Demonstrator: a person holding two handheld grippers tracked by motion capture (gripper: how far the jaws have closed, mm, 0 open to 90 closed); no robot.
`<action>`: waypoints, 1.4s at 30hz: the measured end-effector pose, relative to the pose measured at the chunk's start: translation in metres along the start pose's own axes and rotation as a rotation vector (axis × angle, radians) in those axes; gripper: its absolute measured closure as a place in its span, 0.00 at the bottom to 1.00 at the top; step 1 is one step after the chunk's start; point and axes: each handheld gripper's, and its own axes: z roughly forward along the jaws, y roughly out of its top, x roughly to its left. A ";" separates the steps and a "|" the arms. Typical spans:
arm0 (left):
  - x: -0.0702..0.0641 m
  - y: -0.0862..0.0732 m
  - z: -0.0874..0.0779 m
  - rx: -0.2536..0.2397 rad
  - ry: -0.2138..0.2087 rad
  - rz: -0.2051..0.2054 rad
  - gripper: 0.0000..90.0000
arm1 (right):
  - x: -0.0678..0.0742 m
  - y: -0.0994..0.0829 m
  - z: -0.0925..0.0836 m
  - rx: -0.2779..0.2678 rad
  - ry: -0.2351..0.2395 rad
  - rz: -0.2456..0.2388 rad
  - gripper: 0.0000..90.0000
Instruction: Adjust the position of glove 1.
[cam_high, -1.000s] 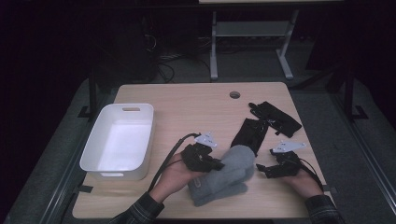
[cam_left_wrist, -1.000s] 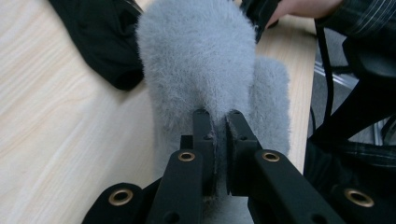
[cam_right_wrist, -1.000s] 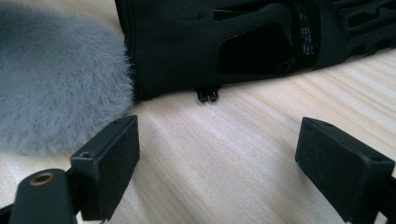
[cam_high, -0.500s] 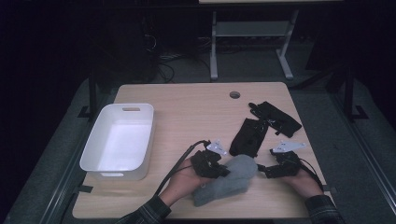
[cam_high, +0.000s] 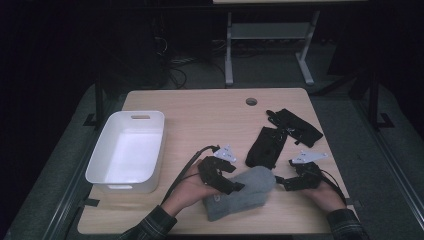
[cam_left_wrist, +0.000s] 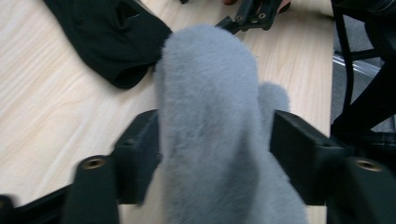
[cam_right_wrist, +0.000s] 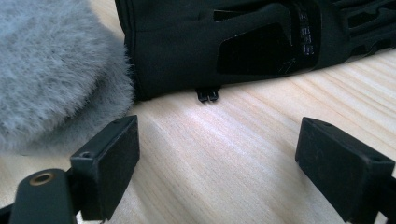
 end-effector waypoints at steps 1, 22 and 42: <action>0.002 -0.001 0.000 0.000 0.005 -0.005 0.30 | 0.000 0.000 0.000 0.000 0.000 0.000 0.15; 0.026 -0.007 0.033 0.090 -0.026 -0.026 0.20 | 0.000 0.000 0.000 -0.003 -0.001 -0.007 0.15; 0.028 -0.015 0.055 0.169 -0.161 -0.042 0.40 | 0.000 0.001 0.001 -0.003 -0.002 -0.005 0.15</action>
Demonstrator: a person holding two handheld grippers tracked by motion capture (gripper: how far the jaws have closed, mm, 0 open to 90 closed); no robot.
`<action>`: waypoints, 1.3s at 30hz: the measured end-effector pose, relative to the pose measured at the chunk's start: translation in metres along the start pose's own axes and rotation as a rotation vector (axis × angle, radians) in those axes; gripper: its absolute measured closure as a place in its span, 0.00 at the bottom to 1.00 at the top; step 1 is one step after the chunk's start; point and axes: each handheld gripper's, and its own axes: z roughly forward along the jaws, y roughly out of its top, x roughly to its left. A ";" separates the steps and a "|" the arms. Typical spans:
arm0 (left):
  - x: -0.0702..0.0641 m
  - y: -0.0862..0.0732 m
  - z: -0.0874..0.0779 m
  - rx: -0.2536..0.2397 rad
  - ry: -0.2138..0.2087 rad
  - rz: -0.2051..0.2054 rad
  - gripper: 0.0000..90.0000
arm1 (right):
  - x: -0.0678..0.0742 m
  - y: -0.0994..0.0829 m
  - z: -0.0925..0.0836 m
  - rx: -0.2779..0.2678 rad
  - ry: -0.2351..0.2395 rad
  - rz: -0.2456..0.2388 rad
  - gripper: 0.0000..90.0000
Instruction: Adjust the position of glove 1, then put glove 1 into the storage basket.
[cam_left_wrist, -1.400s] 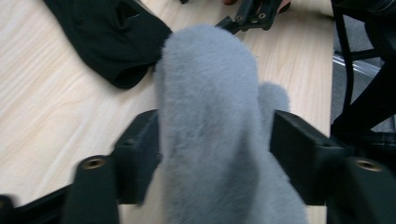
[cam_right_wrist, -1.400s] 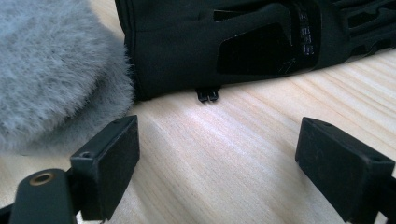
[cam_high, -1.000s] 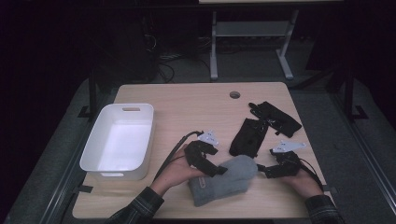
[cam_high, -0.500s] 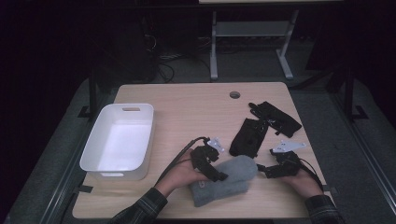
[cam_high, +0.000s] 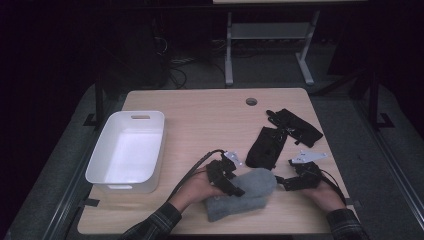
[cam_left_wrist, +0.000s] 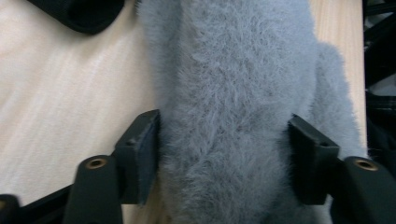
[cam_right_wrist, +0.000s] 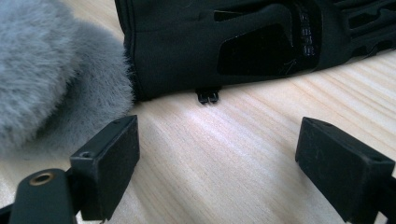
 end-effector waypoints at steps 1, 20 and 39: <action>0.001 0.000 0.000 0.000 -0.012 -0.003 0.41 | 0.000 0.000 0.000 0.002 0.002 0.004 0.15; -0.009 0.004 -0.012 -0.003 -0.028 0.022 0.84 | 0.001 0.000 0.000 0.006 0.003 0.011 0.15; -0.012 0.001 -0.075 -0.106 0.052 -0.006 0.84 | 0.001 0.000 0.000 0.004 0.003 0.008 0.15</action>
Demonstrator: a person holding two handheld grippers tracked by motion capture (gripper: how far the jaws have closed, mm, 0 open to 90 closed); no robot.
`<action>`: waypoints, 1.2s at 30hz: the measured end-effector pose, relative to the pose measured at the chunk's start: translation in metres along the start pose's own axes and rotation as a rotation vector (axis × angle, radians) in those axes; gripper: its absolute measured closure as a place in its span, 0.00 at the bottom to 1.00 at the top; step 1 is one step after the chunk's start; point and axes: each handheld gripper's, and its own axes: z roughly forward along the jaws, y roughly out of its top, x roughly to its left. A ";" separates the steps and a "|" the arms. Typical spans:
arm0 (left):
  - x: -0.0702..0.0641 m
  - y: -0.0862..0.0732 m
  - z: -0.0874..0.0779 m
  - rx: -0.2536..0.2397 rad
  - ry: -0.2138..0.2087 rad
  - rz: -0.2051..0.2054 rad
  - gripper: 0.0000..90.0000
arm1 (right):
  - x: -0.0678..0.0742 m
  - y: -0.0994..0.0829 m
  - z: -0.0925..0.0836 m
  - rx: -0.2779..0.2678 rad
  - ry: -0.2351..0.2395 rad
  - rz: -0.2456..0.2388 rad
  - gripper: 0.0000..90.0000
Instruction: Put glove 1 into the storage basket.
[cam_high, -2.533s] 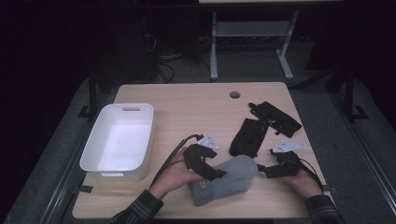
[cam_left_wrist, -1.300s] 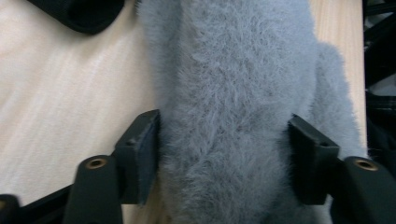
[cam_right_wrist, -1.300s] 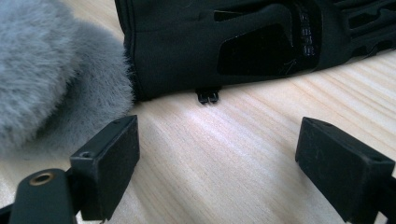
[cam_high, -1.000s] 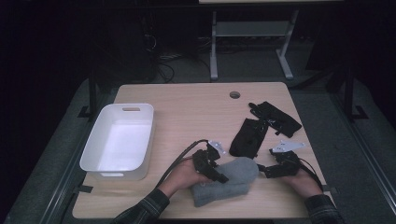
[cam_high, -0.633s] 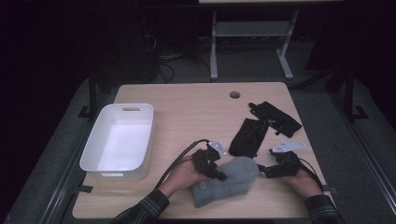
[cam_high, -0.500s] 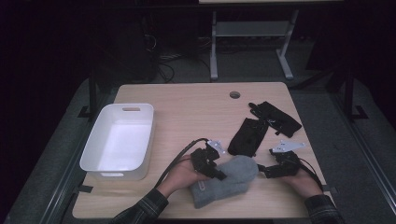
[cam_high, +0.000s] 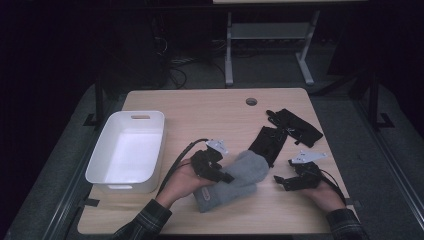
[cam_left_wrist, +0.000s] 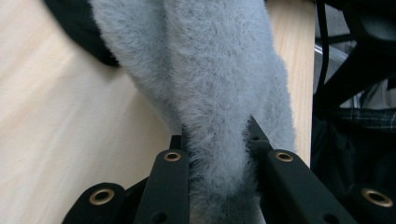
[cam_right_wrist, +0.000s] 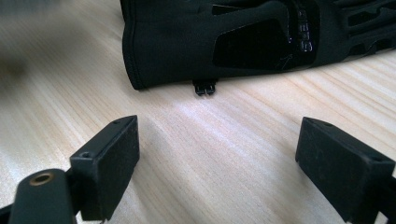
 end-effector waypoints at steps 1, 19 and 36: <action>0.002 0.000 -0.005 -0.007 0.009 -0.007 0.84 | 0.000 0.000 0.000 0.000 0.000 0.000 0.15; 0.029 -0.005 -0.105 -0.170 0.194 -0.141 0.85 | 0.000 0.000 0.000 -0.001 -0.002 -0.002 0.15; 0.059 -0.046 -0.192 -0.256 0.332 -0.300 0.85 | 0.000 0.000 0.000 -0.002 -0.001 -0.002 0.15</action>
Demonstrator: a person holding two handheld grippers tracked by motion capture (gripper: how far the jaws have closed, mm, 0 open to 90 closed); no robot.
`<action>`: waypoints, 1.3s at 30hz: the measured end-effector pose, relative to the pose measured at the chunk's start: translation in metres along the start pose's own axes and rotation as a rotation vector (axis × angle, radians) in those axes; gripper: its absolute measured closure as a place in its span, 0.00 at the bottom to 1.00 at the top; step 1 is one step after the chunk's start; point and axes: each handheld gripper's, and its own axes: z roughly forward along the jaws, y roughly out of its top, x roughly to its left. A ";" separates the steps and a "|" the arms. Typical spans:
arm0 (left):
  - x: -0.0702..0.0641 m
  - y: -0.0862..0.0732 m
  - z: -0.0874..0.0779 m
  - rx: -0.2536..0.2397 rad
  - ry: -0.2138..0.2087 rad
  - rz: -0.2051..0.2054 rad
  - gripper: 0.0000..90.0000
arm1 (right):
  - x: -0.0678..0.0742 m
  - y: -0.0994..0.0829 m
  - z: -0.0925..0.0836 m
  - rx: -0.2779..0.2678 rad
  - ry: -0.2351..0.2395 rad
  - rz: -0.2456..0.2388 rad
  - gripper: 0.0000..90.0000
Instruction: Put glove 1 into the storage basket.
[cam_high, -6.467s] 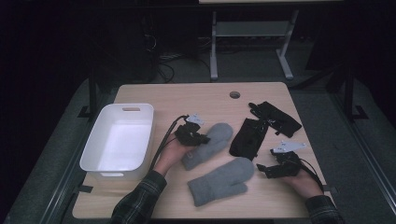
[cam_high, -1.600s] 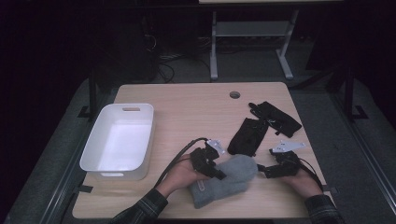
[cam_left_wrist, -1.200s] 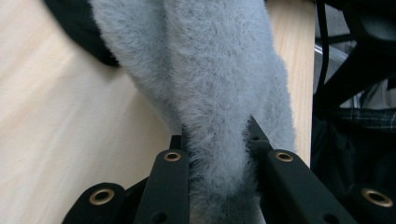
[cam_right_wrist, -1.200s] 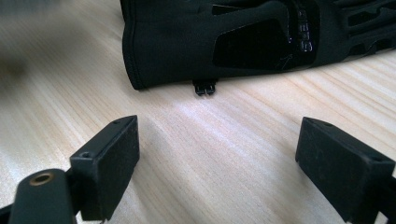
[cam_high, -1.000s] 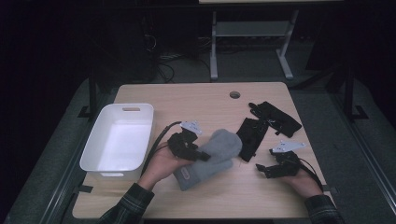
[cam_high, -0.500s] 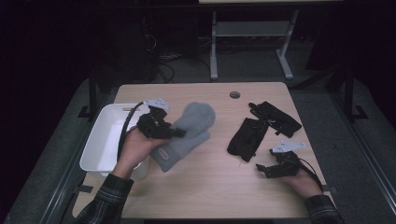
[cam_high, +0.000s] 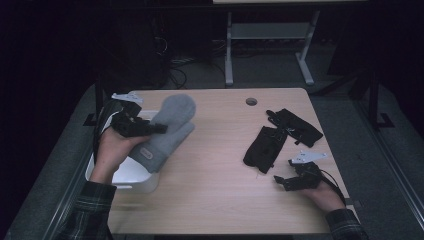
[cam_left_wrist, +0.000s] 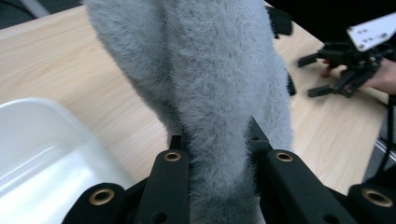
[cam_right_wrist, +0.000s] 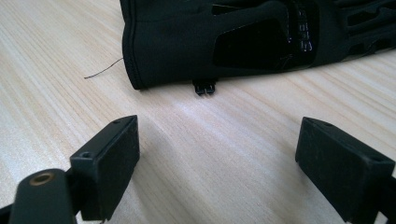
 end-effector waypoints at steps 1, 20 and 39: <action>0.004 -0.002 -0.004 -0.007 0.007 -0.009 0.85 | 0.000 0.000 0.000 0.000 0.000 0.000 0.15; 0.083 -0.069 -0.022 0.031 0.092 -0.237 0.85 | -0.001 0.000 0.000 -0.003 -0.007 -0.001 0.15; 0.119 -0.106 0.031 0.200 0.184 -0.331 0.79 | -0.001 0.000 0.000 -0.002 -0.007 0.002 0.15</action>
